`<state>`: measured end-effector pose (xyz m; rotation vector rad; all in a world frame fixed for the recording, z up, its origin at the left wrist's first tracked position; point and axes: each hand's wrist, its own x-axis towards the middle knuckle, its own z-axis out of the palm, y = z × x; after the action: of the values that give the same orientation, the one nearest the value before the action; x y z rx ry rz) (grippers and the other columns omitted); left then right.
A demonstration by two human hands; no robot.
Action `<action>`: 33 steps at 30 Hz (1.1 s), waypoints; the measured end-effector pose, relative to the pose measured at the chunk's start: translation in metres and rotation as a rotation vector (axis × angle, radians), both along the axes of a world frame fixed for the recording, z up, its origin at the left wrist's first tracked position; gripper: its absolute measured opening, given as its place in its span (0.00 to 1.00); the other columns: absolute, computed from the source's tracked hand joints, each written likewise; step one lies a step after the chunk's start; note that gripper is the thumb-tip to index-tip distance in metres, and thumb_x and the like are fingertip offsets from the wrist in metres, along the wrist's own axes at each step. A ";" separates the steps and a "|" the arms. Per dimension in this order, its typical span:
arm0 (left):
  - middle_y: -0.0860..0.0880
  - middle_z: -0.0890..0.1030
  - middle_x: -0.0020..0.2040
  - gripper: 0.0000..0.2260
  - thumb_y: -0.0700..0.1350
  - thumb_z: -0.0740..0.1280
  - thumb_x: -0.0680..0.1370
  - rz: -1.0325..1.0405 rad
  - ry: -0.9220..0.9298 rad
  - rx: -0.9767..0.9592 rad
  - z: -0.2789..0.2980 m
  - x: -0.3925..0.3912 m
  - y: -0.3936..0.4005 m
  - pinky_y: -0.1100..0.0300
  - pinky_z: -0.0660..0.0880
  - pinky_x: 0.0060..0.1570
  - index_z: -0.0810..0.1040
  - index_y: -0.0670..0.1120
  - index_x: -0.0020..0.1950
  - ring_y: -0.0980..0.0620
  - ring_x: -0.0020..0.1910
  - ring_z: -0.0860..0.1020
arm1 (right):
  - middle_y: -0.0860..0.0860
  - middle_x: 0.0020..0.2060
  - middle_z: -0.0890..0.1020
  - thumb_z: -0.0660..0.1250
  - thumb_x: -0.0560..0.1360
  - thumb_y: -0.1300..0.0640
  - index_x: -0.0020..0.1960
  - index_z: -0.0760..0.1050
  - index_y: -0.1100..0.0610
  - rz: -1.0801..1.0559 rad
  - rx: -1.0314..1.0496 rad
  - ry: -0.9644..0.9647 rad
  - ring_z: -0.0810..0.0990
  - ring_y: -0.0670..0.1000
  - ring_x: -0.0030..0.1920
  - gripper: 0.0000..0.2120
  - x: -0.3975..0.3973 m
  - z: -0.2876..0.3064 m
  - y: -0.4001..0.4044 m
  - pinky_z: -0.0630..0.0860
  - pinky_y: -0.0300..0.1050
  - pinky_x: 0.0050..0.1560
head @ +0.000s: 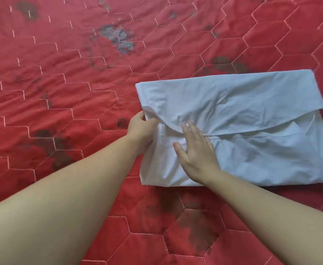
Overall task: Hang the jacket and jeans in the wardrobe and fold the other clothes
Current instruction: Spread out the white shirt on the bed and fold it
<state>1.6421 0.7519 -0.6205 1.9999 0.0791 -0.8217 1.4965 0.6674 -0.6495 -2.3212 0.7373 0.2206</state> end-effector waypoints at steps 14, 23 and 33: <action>0.53 0.82 0.45 0.12 0.42 0.61 0.78 -0.405 -0.123 -0.173 0.055 -0.087 -0.134 0.66 0.76 0.37 0.73 0.55 0.59 0.59 0.41 0.82 | 0.57 0.52 0.85 0.59 0.77 0.37 0.60 0.79 0.52 -0.691 1.203 -0.368 0.83 0.53 0.55 0.24 -0.011 0.064 -0.100 0.77 0.52 0.61; 0.49 0.78 0.37 0.35 0.38 0.61 0.72 -0.533 0.162 -0.222 0.059 -0.137 -0.229 0.61 0.76 0.30 0.58 0.66 0.73 0.53 0.28 0.78 | 0.53 0.26 0.69 0.61 0.77 0.43 0.33 0.76 0.56 -0.719 1.391 -0.315 0.71 0.51 0.28 0.21 -0.080 0.080 -0.200 0.72 0.42 0.34; 0.45 0.81 0.44 0.36 0.41 0.66 0.77 -0.462 0.445 -0.206 0.017 -0.163 -0.305 0.54 0.77 0.40 0.51 0.59 0.79 0.50 0.34 0.80 | 0.52 0.31 0.80 0.62 0.78 0.49 0.40 0.82 0.52 -0.687 1.301 -0.259 0.80 0.51 0.34 0.14 -0.132 0.028 -0.286 0.76 0.48 0.46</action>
<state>1.4787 0.4470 -0.6040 1.6287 -0.2132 -1.4995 1.3644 0.3810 -0.6215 -0.7917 0.8386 0.0386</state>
